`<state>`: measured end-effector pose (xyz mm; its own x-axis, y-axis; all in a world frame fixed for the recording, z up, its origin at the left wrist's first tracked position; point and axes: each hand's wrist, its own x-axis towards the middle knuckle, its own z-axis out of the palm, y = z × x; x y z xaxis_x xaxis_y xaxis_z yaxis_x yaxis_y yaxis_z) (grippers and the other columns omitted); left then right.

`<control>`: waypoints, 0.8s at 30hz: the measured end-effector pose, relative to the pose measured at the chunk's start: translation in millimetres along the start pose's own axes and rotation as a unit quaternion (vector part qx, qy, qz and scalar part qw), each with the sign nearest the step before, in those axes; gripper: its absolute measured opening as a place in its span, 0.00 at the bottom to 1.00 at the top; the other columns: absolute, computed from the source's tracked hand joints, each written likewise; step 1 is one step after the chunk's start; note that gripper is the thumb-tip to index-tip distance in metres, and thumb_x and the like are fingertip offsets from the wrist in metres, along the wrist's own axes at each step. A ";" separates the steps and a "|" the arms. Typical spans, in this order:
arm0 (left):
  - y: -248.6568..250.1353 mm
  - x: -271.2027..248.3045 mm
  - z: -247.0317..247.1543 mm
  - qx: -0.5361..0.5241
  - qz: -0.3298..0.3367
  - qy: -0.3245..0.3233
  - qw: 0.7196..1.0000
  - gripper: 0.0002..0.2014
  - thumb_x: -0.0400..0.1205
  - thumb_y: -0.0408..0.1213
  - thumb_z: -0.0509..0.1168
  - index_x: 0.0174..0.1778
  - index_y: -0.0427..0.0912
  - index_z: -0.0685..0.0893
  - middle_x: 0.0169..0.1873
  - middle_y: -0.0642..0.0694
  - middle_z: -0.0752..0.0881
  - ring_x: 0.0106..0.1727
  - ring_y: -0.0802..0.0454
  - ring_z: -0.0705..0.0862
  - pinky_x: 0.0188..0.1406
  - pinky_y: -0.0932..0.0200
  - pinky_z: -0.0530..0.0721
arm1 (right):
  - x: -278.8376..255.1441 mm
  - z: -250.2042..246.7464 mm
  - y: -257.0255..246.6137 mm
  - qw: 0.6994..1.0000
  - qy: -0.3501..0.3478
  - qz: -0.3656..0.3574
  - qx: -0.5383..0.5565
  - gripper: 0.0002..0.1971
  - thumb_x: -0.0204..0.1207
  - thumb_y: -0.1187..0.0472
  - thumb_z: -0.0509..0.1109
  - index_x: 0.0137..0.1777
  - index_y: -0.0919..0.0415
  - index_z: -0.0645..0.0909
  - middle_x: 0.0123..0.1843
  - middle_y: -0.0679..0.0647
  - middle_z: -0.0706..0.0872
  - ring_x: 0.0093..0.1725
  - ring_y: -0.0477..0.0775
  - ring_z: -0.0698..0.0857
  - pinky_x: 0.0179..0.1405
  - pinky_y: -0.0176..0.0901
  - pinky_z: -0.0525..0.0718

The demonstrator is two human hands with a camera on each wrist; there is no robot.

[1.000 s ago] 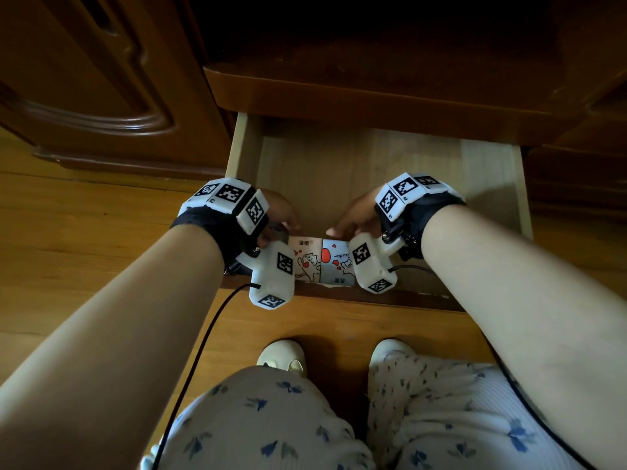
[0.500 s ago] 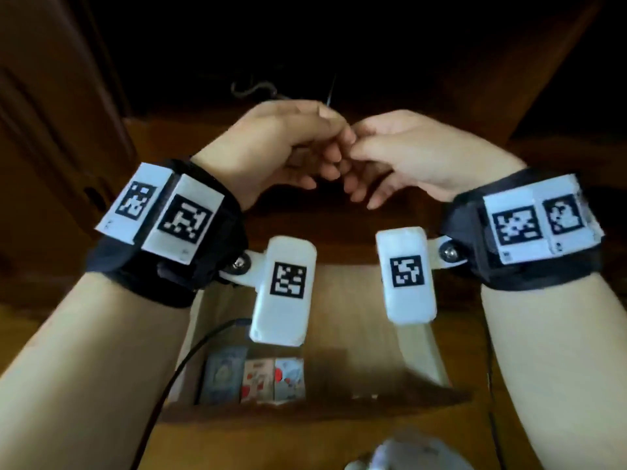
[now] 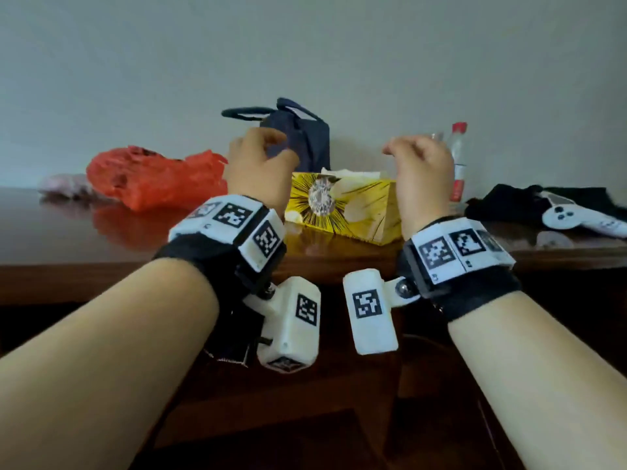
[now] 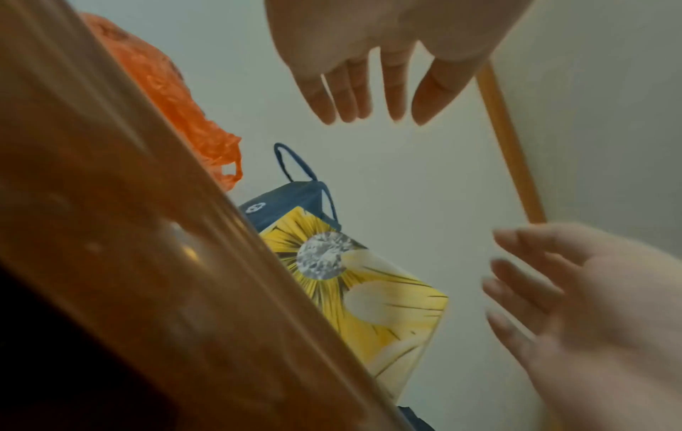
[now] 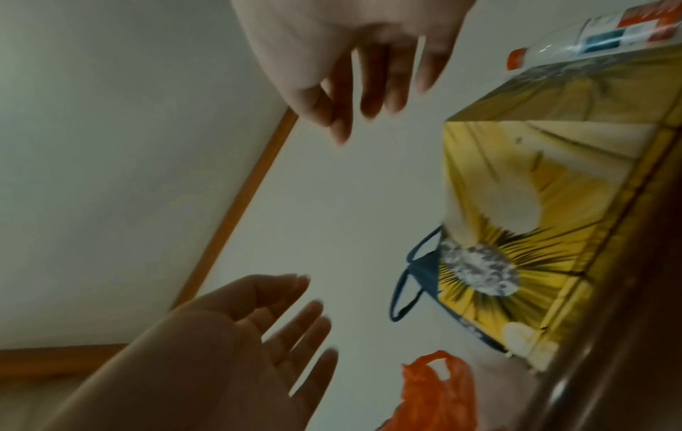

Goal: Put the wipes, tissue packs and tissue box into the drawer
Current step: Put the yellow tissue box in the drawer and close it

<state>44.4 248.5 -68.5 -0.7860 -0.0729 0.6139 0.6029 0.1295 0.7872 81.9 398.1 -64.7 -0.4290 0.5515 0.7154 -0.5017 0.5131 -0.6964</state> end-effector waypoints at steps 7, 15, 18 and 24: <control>-35.7 27.2 35.2 0.029 -0.136 -0.118 0.983 0.32 0.79 0.42 0.60 0.80 0.49 0.61 0.75 0.45 0.71 0.66 0.46 0.79 0.67 0.48 0.77 | 26.2 -12.2 55.1 0.971 -0.111 0.207 -0.037 0.46 0.64 0.40 0.74 0.80 0.48 0.57 0.82 0.55 0.61 0.80 0.61 0.63 0.76 0.58 0.63; -35.2 25.5 61.4 -0.036 -0.203 -0.118 0.971 0.30 0.82 0.41 0.57 0.81 0.44 0.59 0.79 0.42 0.65 0.78 0.36 0.67 0.78 0.43 0.63 | 33.0 -8.7 73.9 0.955 -0.214 0.184 -0.089 0.48 0.52 0.44 0.80 0.73 0.41 0.61 0.69 0.48 0.69 0.69 0.55 0.70 0.66 0.50 0.72; -38.5 25.6 50.4 -0.006 -0.202 -0.084 0.976 0.35 0.76 0.45 0.63 0.80 0.41 0.62 0.76 0.37 0.71 0.73 0.35 0.73 0.74 0.45 0.71 | 28.5 -14.7 77.7 0.963 -0.213 0.159 -0.033 0.40 0.51 0.49 0.81 0.64 0.40 0.67 0.62 0.47 0.74 0.62 0.53 0.75 0.60 0.48 0.75; -31.2 19.1 -1.8 -0.149 -0.227 -0.028 0.962 0.25 0.79 0.48 0.60 0.69 0.40 0.77 0.71 0.34 0.78 0.64 0.37 0.81 0.72 0.42 0.73 | -2.6 -41.1 67.9 0.922 -0.272 0.101 0.254 0.33 0.41 0.62 0.81 0.49 0.44 0.75 0.51 0.48 0.82 0.48 0.47 0.85 0.40 0.38 0.85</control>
<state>10.8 241.3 -81.3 -0.9786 0.0002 0.2056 0.2017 -0.1932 0.9602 79.9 458.5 -116.2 -0.7965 0.1187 0.5929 -0.5985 -0.0155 -0.8009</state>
